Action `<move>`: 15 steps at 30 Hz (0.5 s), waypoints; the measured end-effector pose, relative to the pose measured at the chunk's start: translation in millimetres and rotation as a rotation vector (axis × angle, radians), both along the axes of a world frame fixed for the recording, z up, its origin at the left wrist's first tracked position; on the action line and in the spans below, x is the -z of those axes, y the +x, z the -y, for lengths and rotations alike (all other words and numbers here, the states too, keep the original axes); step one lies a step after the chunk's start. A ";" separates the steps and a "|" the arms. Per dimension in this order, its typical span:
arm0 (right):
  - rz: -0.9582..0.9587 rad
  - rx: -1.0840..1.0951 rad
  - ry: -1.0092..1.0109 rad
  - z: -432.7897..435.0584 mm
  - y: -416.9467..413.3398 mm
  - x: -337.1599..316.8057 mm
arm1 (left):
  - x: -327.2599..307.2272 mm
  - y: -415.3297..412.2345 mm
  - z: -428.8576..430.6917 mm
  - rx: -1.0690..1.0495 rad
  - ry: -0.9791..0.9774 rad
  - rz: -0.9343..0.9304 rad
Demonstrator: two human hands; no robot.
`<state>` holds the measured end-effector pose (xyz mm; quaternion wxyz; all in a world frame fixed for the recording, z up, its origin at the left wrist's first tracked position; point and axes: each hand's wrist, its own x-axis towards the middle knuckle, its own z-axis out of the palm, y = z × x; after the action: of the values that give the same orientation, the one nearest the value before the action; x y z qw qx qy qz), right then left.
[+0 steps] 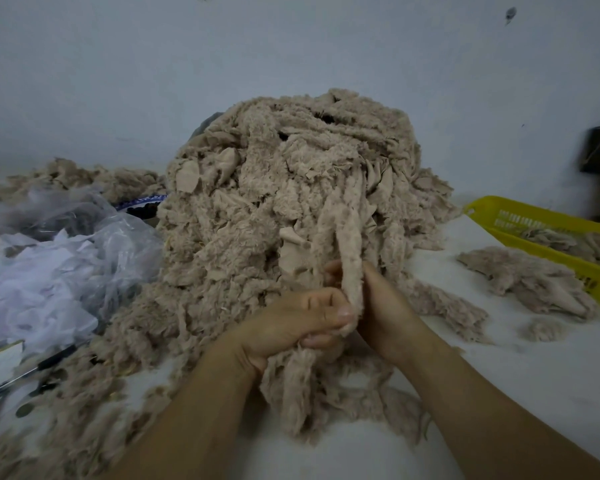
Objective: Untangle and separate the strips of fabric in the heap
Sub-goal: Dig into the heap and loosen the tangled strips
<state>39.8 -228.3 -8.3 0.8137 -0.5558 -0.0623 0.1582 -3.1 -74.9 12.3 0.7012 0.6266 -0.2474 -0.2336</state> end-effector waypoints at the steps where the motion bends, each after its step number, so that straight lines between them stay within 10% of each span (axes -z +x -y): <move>1: -0.026 0.025 0.050 3.0 0.2 -0.8 | -0.8 -1.5 1.1 0.056 0.036 -0.005; 6: -0.096 0.200 0.054 11.1 -3.2 -0.9 | 8.8 -7.9 9.5 0.195 0.254 0.056; 15: -0.052 0.615 -0.153 15.1 18.4 8.7 | 12.0 16.6 -14.4 -0.481 -0.454 -0.311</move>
<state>58.3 -243.4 -16.9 0.7806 -0.6040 0.1414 -0.0768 13.5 -60.5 0.3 0.8866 0.4521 -0.0288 -0.0938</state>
